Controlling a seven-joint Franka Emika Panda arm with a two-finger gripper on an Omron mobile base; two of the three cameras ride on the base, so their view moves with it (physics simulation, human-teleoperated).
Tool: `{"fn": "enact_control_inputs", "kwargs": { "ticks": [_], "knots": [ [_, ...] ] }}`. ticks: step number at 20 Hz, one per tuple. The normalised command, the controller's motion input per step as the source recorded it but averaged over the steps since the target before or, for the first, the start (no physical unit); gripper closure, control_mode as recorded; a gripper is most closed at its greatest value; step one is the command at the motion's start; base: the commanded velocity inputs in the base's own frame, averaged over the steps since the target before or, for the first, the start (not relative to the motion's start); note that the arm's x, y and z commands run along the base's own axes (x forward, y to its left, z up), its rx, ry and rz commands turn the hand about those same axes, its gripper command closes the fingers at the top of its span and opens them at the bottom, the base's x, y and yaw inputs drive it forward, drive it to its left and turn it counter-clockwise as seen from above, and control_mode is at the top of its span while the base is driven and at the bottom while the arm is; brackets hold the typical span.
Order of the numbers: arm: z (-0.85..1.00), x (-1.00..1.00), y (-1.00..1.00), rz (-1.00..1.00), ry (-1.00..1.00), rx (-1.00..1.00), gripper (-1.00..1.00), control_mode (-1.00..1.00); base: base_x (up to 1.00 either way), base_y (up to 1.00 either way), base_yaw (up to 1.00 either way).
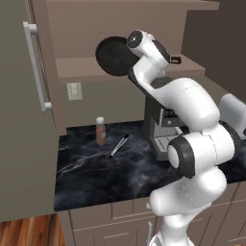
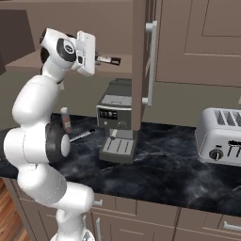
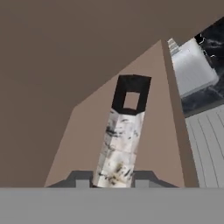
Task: Pick the pan from the cabinet and place it on the stove. Then turn on the stove burner for the pan.
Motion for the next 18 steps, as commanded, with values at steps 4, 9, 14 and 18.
{"fn": "enact_control_inputs", "kwargs": {
  "ticks": [4,9,14,18],
  "knots": [
    [0.0,-0.72,-0.05,0.0,-0.06,0.06,1.0,-1.0,0.0,0.0,0.0],
    [-0.03,-0.76,-0.01,0.0,-0.03,0.04,1.0,-1.0,0.0,0.0,0.0],
    [-0.05,-0.74,0.0,0.0,0.0,0.0,1.0,-1.0,0.0,0.0,0.0],
    [-0.04,-0.71,0.0,0.0,0.0,0.0,1.0,-1.0,0.0,0.0,0.0]
  ]
}}
